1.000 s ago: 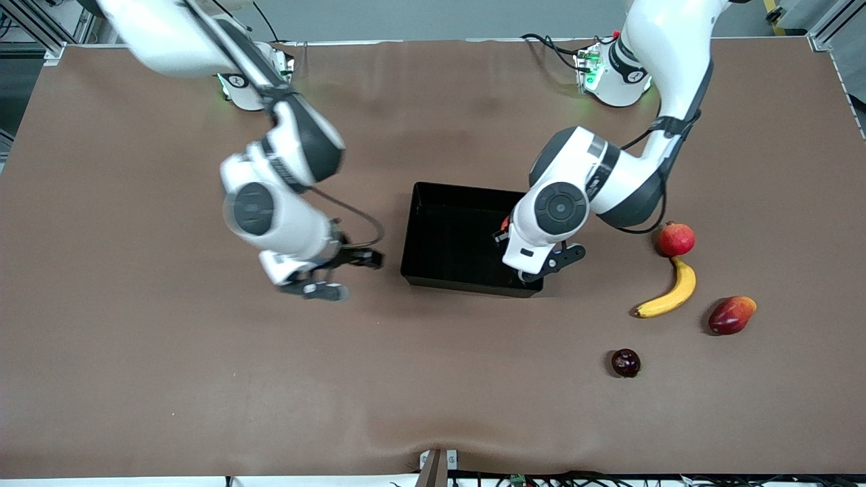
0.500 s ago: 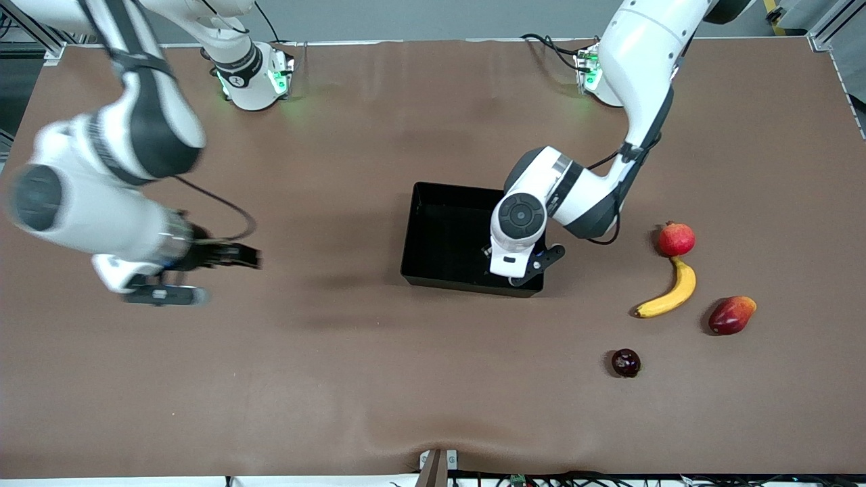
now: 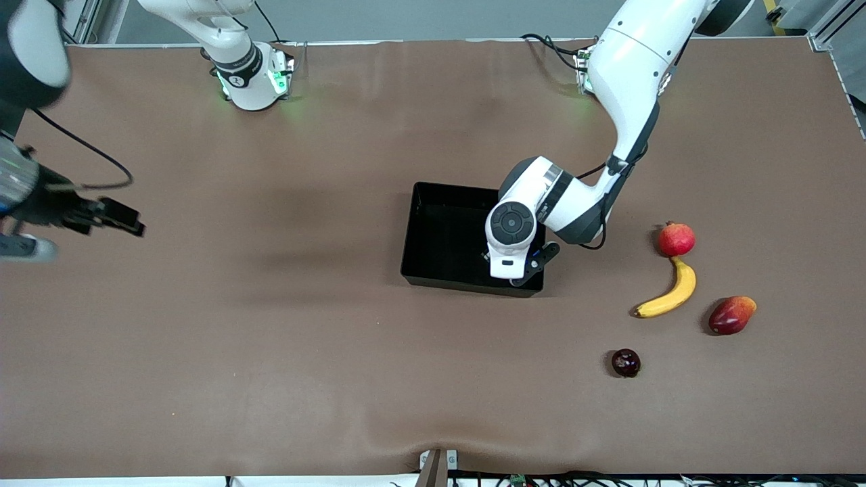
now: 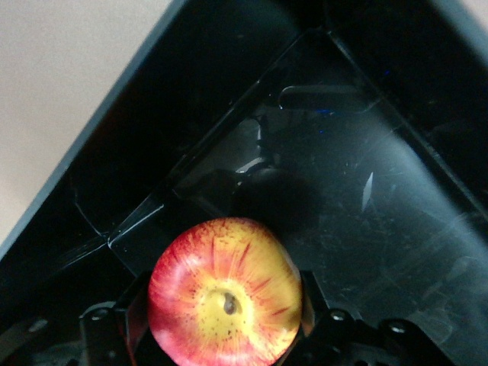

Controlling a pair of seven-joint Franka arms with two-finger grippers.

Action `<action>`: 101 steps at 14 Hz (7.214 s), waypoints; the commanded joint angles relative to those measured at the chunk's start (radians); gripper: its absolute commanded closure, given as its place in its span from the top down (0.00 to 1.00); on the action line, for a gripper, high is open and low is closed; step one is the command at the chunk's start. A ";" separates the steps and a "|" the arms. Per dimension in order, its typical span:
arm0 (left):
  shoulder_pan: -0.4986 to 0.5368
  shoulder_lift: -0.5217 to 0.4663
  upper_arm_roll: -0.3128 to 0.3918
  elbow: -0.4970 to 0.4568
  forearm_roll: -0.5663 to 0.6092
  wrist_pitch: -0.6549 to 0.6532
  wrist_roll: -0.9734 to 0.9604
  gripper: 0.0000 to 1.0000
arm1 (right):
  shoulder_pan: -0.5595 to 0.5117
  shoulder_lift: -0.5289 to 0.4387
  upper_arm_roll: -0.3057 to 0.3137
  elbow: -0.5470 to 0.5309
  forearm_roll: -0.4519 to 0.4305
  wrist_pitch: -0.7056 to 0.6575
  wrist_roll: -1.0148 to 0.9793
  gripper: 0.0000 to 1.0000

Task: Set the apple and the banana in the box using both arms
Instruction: 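Withdraw the right gripper while the left gripper lowers the apple into the tray, then open the left gripper to release the apple and lift away, then move the left gripper to the yellow banana and grasp it, then carry the banana with the left gripper and lower it into the tray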

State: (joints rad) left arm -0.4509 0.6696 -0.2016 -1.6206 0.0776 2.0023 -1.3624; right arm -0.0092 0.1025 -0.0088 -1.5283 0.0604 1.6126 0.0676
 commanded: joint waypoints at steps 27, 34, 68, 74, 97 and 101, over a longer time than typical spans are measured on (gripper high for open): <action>0.469 -0.257 0.010 0.015 0.025 -0.148 0.944 1.00 | -0.026 -0.133 -0.005 -0.007 -0.027 -0.175 -0.008 1.00; 0.623 -0.262 0.008 -0.139 0.028 0.016 1.357 1.00 | -0.026 -0.133 -0.005 -0.006 -0.027 -0.177 -0.008 1.00; 0.701 -0.102 -0.056 -0.050 0.054 0.263 2.521 0.00 | -0.012 -0.118 -0.005 -0.006 -0.033 -0.131 -0.008 1.00; 0.699 -0.122 -0.179 0.143 0.053 -0.081 2.248 0.00 | -0.012 -0.118 -0.005 -0.006 -0.033 -0.131 -0.008 1.00; 0.230 0.002 -0.335 0.156 0.100 -0.019 0.340 0.00 | -0.012 -0.118 -0.005 -0.006 -0.034 -0.131 -0.009 1.00; 0.187 0.047 -0.334 0.160 0.165 -0.003 0.289 0.00 | -0.012 -0.116 -0.005 -0.006 -0.039 -0.131 -0.009 1.00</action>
State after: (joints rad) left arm -0.2410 0.6929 -0.5429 -1.4852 0.2038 1.9933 -1.0446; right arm -0.0256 -0.0165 -0.0140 -1.5402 0.0376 1.4804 0.0671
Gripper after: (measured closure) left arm 0.590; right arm 0.000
